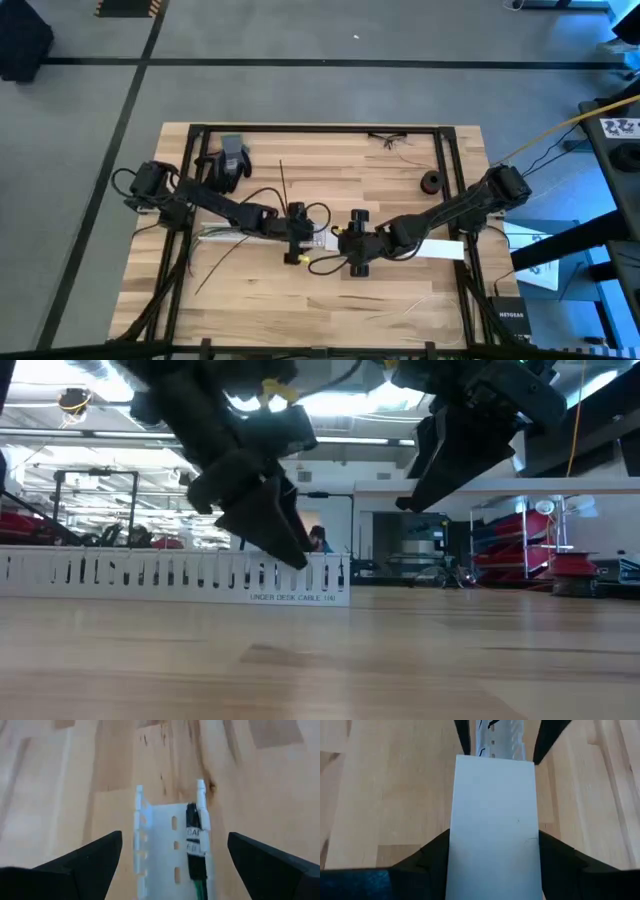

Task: Ziptie cables
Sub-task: Close the cable duct

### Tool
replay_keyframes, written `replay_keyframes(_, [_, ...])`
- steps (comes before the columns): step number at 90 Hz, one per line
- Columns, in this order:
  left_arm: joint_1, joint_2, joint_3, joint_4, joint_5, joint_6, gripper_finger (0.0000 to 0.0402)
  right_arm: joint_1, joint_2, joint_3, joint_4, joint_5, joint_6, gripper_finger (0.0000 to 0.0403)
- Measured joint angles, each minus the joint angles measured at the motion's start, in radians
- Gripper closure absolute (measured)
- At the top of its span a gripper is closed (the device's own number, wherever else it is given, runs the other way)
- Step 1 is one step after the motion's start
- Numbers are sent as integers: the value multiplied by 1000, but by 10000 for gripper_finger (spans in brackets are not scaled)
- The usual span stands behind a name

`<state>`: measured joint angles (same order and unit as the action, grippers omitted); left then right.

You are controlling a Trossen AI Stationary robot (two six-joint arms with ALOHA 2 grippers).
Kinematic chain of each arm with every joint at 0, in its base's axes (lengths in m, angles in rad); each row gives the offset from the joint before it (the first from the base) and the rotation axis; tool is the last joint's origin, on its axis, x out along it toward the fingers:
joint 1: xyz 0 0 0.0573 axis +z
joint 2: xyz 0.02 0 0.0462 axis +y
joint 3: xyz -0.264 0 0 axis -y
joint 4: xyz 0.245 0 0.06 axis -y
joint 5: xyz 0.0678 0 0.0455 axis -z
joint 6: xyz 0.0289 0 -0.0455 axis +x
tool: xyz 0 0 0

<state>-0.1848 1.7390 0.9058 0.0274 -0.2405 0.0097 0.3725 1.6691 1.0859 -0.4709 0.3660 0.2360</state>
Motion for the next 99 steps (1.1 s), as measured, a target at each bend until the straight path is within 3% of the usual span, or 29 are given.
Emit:
replay_keyframes(34, [16,4,-152,322,56,-35,45,-18,0,0,67,-1,-4,178])
replay_keyframes(66, [16,58,-165,420,59,-35,47,-96,106,-1,132,-54,-54,178])
replay_keyframes(99, [16,78,-165,424,58,-25,134,-133,144,-1,131,-115,-70,178])
